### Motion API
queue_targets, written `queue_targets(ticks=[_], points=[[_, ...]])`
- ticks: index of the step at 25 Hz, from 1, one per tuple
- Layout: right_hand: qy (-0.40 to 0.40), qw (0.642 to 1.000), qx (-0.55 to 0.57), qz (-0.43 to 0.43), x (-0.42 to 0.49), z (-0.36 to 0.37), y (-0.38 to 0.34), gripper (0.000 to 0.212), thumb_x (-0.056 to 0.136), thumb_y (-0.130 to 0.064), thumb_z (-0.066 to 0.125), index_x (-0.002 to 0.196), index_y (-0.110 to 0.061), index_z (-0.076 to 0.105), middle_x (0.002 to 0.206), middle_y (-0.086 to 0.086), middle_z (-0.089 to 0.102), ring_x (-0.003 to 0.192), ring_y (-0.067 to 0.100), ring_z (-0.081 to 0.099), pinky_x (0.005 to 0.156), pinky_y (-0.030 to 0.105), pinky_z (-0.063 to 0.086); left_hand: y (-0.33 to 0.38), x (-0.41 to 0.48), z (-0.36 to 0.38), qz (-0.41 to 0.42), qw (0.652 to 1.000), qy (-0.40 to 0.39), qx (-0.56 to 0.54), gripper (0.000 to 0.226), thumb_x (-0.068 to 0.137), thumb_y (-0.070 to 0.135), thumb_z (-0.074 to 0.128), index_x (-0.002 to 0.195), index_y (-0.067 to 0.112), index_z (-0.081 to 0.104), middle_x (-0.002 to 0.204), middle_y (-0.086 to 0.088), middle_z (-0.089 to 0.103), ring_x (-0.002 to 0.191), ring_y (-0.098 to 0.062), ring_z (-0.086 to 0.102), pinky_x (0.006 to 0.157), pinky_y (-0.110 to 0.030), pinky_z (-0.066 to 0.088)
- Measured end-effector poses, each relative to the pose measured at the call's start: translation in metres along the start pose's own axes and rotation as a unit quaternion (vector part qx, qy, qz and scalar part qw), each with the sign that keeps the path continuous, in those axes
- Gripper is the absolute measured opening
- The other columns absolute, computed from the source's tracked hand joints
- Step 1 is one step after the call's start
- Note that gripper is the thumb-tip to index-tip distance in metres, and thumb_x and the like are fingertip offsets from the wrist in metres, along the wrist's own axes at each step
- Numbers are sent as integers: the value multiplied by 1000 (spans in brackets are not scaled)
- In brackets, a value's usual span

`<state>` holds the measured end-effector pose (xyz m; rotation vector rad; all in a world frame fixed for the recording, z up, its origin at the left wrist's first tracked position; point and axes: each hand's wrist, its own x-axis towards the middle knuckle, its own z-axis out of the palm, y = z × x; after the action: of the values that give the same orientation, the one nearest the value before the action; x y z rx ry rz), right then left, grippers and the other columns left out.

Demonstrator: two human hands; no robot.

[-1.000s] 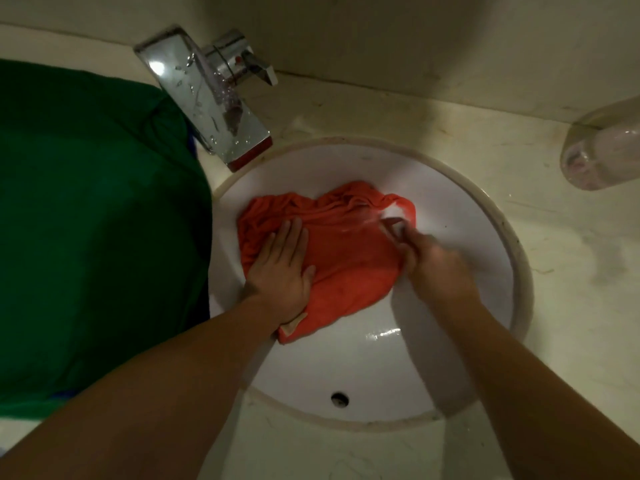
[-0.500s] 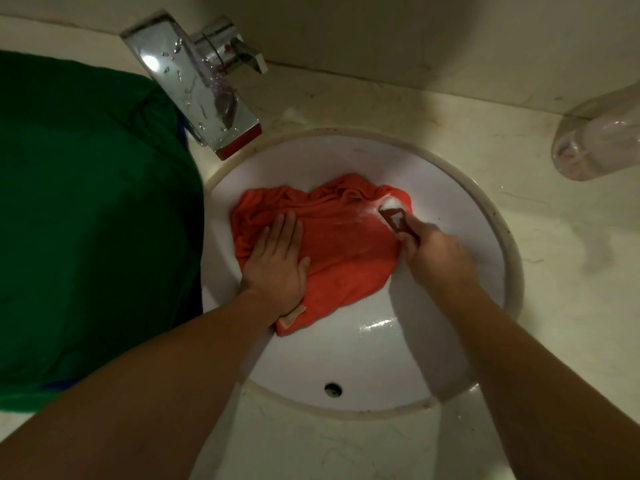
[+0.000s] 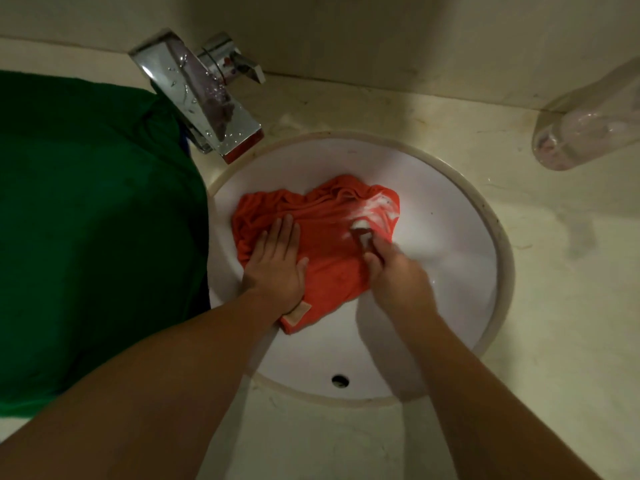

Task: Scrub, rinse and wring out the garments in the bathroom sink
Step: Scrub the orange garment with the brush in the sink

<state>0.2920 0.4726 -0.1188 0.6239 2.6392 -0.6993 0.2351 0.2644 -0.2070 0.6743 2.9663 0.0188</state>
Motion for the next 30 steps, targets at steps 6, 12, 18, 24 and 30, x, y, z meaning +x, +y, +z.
queue_targets(ticks=[6,12,18,24,30], points=[[8,996,-81,-42,-32,-2,19,42,107,-52,34,147,-43,43,105,14,70,88,39,67,72,42,50,-36,-1,-2,94,996,8,-1,68,99,44,31,152,3,40,161,-16,34,148,-31,34,121,-45,23],[-50,998,1,-45,-38,28,-38,43,106,-55,35,147,-48,40,121,15,68,105,42,66,85,43,51,-21,-10,5,65,998,9,-13,70,97,42,34,153,0,36,159,-20,35,148,-34,34,121,-45,20],[33,997,-16,73,-6,-14,8,45,107,-47,41,151,-42,42,125,18,66,108,44,63,83,44,47,-20,-9,5,53,998,-11,-13,71,97,44,30,153,1,37,160,-18,35,149,-32,33,121,-44,18],[-36,998,-35,-47,-3,8,-4,48,105,-53,41,152,-48,39,130,18,65,112,43,63,92,44,50,-18,-8,4,50,999,-17,-13,75,95,46,31,154,1,35,162,-18,31,150,-31,30,122,-44,16],[29,996,20,-87,12,19,-25,45,105,-43,49,149,-38,48,135,14,65,115,41,64,95,44,52,-17,-8,2,41,999,-33,-13,78,94,49,29,155,1,33,163,-19,28,151,-31,27,123,-44,14]])
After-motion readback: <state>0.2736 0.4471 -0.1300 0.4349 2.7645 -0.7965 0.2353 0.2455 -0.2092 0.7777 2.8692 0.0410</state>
